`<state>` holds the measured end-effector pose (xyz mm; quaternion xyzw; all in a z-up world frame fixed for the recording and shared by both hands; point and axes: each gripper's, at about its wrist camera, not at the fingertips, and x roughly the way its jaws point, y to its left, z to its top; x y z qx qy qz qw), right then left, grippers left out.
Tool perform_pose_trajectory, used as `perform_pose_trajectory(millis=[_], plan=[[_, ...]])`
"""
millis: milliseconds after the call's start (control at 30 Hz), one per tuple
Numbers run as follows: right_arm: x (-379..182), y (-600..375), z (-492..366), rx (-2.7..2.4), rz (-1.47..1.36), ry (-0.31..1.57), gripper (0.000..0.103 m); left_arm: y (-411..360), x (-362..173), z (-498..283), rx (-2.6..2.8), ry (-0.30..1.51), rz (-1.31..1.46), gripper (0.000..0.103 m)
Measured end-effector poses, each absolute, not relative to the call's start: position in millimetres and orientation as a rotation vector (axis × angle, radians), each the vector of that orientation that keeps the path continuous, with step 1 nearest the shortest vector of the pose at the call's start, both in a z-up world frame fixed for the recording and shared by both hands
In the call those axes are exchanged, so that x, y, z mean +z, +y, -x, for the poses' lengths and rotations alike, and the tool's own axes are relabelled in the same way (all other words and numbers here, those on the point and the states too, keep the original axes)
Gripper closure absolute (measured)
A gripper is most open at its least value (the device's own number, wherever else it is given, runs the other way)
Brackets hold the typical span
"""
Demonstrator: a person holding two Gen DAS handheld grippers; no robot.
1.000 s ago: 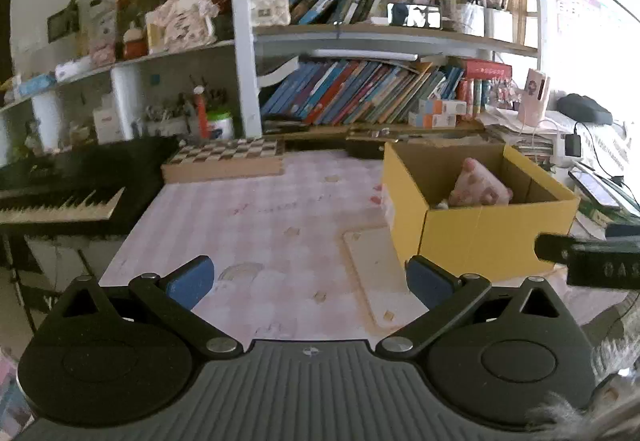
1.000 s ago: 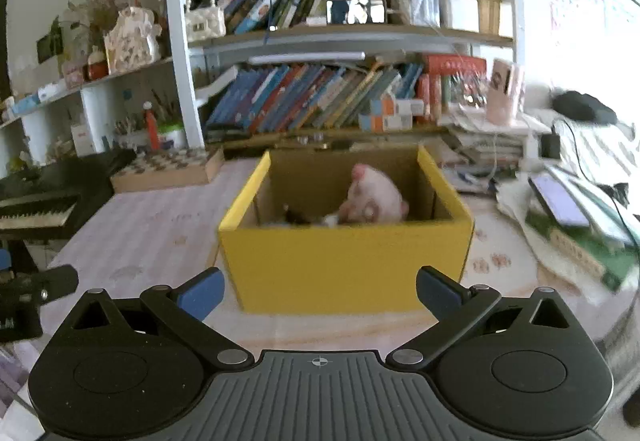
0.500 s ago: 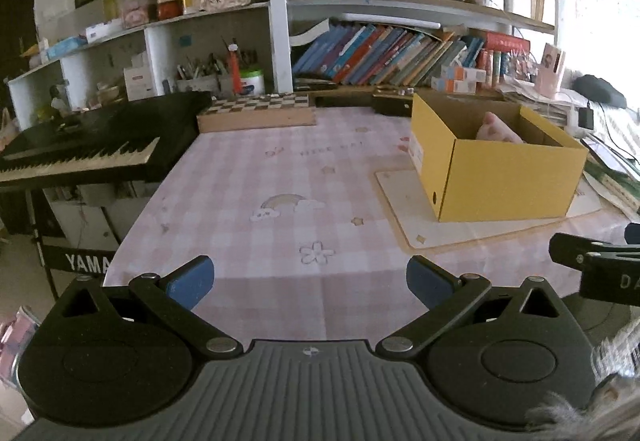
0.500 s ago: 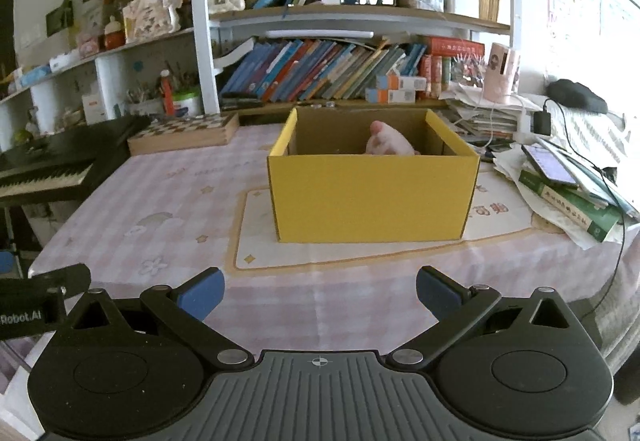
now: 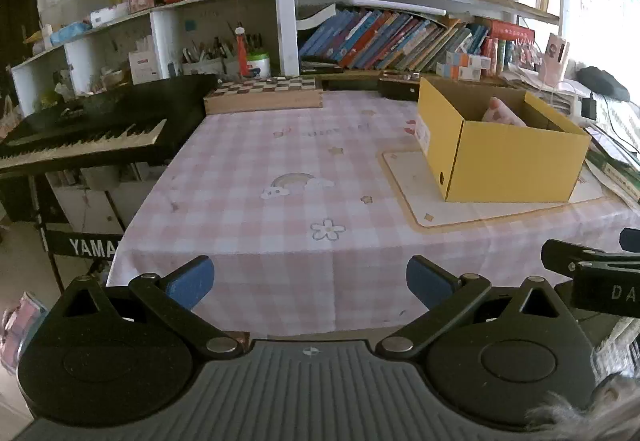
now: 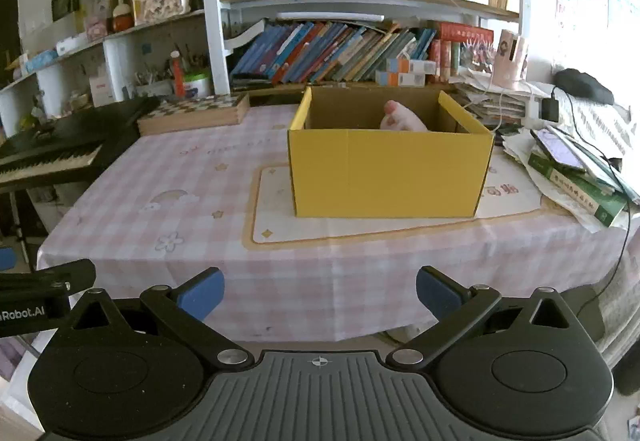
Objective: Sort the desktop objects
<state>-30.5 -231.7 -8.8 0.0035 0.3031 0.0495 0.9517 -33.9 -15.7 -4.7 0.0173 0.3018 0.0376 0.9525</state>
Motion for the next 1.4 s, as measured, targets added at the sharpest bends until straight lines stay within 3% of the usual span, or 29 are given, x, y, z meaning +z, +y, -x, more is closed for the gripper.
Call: perform_pose_trajectory(millis=[1400], plan=[[-11.0, -223.7, 31.2, 0.122, 0.003, 0.659, 0.000, -15.3, -8.4, 34.0, 0.062, 0.630, -0.019, 0.000]])
